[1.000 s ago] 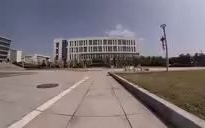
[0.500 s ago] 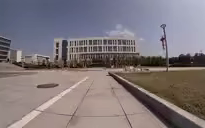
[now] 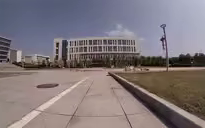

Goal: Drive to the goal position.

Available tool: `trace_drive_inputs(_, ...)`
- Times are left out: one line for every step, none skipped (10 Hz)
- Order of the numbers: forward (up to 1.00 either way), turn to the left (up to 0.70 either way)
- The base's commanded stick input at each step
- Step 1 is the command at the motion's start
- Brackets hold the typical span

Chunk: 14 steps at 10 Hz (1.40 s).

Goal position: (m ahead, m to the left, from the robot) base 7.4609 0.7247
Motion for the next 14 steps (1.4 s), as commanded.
trace_drive_inputs(0.04, 0.00)
trace_drive_inputs(0.04, 0.00)
trace_drive_inputs(0.04, 0.00)
trace_drive_inputs(0.04, 0.00)
trace_drive_inputs(0.04, 0.00)
trace_drive_inputs(0.04, 0.00)
trace_drive_inputs(0.04, 0.00)
trace_drive_inputs(0.04, 0.00)
trace_drive_inputs(0.04, 0.00)
trace_drive_inputs(0.04, 0.00)
trace_drive_inputs(0.04, 0.00)
trace_drive_inputs(0.04, 0.00)
trace_drive_inputs(0.04, 0.00)
trace_drive_inputs(0.04, 0.00)
